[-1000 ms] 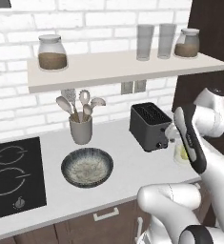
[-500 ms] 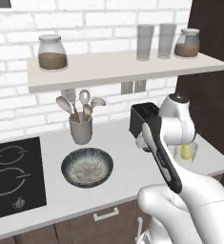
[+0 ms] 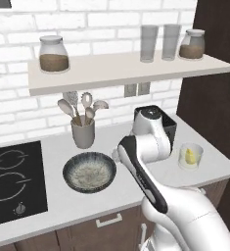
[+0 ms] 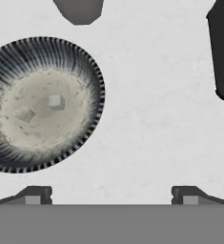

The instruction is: Grab a lemon wedge from the fridge and one ice cube from the ice bowl, and put them in the glass of lemonade.

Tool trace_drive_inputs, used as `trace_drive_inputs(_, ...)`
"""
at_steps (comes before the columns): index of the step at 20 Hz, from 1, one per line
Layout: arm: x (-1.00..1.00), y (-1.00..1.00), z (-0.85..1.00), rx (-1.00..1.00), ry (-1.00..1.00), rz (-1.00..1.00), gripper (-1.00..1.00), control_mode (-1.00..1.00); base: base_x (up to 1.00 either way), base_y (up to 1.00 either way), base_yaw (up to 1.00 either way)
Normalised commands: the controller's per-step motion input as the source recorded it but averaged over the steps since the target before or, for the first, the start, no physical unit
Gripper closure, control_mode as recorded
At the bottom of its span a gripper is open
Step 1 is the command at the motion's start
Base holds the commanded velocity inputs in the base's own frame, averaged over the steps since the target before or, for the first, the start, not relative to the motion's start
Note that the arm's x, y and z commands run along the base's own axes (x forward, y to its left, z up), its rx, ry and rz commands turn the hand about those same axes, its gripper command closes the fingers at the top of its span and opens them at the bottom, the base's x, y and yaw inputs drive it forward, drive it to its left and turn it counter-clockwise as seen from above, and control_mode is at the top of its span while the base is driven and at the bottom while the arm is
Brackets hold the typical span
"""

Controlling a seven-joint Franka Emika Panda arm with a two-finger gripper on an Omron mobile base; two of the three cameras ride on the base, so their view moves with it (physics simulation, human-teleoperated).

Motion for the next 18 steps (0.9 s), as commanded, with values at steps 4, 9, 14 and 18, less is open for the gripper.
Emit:
trace_drive_inputs(4,0.48,0.64,-0.13,0.00,0.09,0.00,-1.00,-1.00,0.00,0.00,0.00)
trace_drive_inputs(9,0.21,0.50,-0.11,0.00,0.04,0.00,-1.00,-1.00,0.00,0.00,0.00)
trace_drive_inputs(14,0.02,0.11,-0.27,0.00,0.08,0.00,-1.00,-1.00,0.00,0.00,0.00)
trace_drive_inputs(18,0.00,0.18,-0.39,0.00,0.02,0.00,-1.00,-1.00,0.00,0.00,0.00)
